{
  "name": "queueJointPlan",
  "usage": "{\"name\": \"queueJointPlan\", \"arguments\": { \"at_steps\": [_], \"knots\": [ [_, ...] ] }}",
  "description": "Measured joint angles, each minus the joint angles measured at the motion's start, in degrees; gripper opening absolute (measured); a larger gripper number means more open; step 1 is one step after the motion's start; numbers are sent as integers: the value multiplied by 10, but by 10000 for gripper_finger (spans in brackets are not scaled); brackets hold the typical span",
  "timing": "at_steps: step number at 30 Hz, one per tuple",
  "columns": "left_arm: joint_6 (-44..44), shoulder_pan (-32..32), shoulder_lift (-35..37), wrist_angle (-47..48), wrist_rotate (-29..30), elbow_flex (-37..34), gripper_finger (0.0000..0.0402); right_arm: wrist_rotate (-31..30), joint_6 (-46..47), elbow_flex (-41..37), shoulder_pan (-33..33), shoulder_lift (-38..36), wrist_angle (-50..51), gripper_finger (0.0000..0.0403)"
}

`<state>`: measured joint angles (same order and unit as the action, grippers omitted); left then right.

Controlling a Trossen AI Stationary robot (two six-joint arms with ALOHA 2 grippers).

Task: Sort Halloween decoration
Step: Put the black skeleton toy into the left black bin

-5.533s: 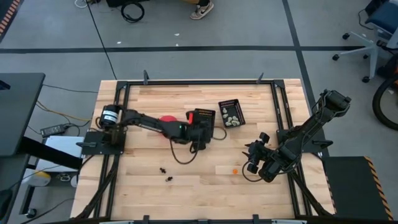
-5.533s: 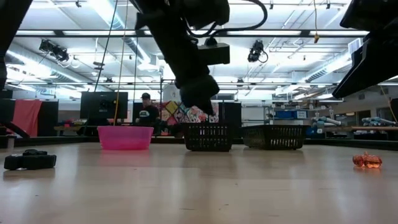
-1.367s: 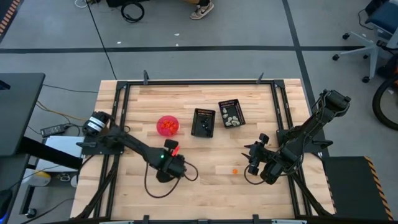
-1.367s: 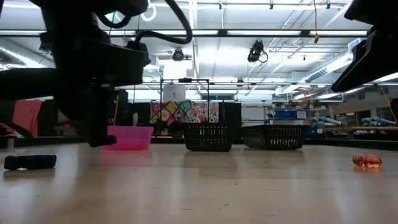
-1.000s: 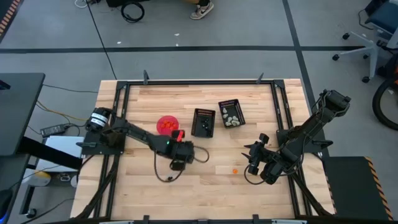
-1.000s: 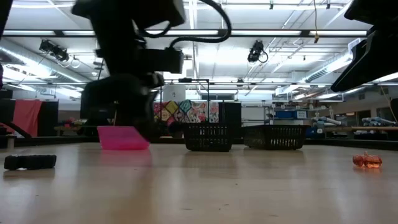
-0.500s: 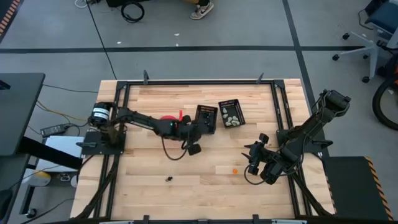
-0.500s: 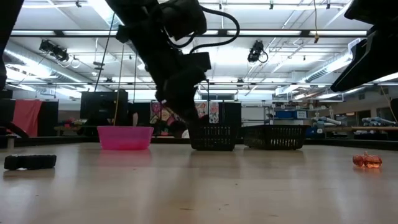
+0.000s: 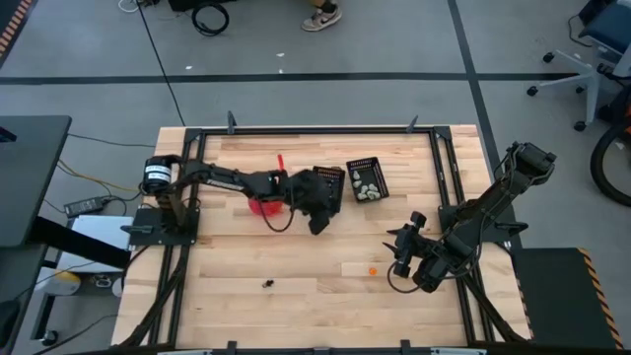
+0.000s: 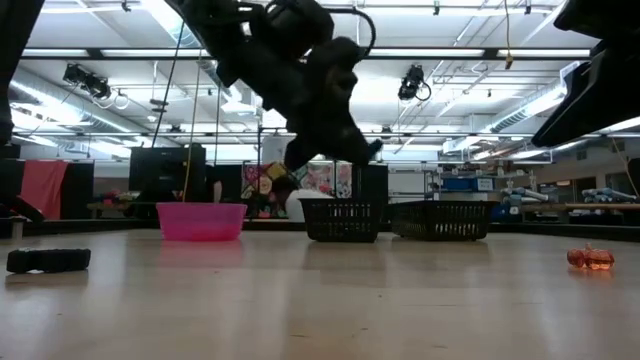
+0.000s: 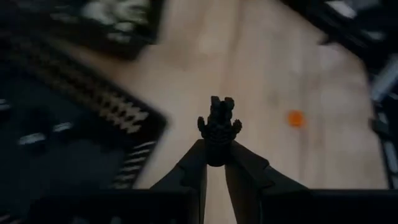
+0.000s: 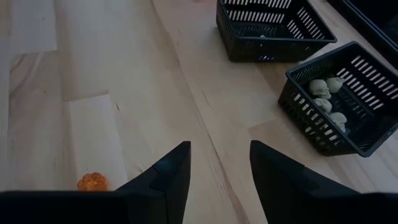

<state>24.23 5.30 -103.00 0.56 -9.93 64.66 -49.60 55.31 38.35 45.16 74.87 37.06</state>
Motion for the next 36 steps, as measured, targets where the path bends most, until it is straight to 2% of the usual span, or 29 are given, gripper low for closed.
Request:
{"name": "queueJointPlan", "arguments": {
  "at_steps": [9, 19, 26, 29, 32, 36],
  "knots": [
    [8, 39, -1, 17, 73, -1, 63, -5, 0, 0, 10, 0, -4, 169],
    [6, 39, -1, 28, 75, -1, 145, -14, -1, 0, 10, 0, -4, 169],
    [-18, 40, 0, 28, 67, -1, 184, -14, -6, 0, 10, 0, -15, 169],
    [-64, 47, 5, 27, 30, -1, 198, -14, -12, 0, 10, 0, -19, 169],
    [-106, 45, 9, 25, 19, 1, 202, -14, -15, 0, 10, 0, -24, 169],
    [-236, 25, 11, 92, 99, 33, 190, -14, -19, 0, 10, 0, -25, 169]
  ]
}}
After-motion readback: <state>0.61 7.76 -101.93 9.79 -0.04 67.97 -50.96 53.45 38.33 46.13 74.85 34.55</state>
